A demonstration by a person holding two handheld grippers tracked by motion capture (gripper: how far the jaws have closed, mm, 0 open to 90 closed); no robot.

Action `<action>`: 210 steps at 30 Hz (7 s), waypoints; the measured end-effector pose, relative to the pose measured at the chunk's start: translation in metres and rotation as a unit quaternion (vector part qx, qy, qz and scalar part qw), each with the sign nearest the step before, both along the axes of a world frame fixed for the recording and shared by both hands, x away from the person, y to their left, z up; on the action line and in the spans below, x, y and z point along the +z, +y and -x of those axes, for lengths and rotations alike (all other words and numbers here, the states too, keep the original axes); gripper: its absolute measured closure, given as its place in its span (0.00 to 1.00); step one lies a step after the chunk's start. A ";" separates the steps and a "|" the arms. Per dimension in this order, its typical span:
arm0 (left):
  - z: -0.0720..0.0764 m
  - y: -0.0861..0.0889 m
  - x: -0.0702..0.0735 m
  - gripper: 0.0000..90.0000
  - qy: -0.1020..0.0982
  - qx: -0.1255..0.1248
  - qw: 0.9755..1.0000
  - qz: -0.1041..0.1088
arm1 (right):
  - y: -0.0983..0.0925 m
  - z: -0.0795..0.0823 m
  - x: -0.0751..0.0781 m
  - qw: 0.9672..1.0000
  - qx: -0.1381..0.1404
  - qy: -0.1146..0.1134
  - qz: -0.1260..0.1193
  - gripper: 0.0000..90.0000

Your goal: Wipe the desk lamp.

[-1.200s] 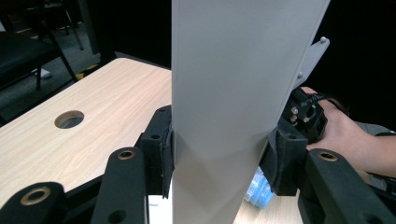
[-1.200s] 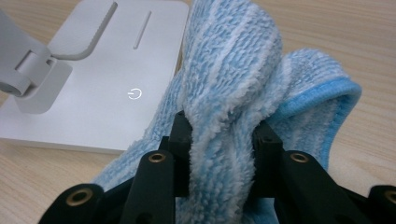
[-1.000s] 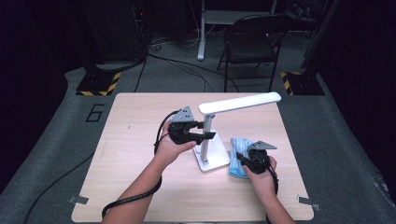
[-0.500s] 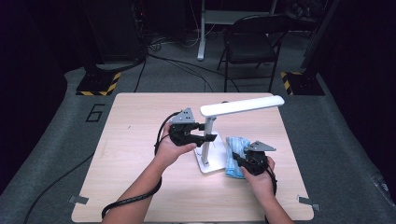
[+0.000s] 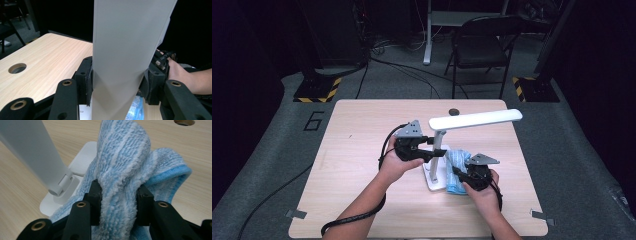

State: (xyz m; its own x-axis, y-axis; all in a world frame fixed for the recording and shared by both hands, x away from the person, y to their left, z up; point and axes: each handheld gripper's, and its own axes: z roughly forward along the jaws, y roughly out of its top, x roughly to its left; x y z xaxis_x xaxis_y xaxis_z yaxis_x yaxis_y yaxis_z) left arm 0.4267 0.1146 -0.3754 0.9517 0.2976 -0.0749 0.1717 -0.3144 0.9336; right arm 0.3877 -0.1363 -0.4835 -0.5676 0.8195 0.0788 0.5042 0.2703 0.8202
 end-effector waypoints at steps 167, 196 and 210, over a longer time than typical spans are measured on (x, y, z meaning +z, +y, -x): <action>0.024 0.038 -0.006 0.76 0.024 -0.017 1.000 0.002 | 0.021 0.010 0.076 0.979 0.174 -0.011 -0.102 0.78; 0.023 0.040 -0.007 0.76 0.029 -0.017 0.999 0.005 | 0.020 0.028 0.145 0.973 0.187 -0.109 -0.076 0.79; 0.024 0.039 -0.007 0.76 0.028 -0.015 0.999 0.004 | 0.028 0.022 0.087 0.980 0.188 -0.047 -0.047 0.79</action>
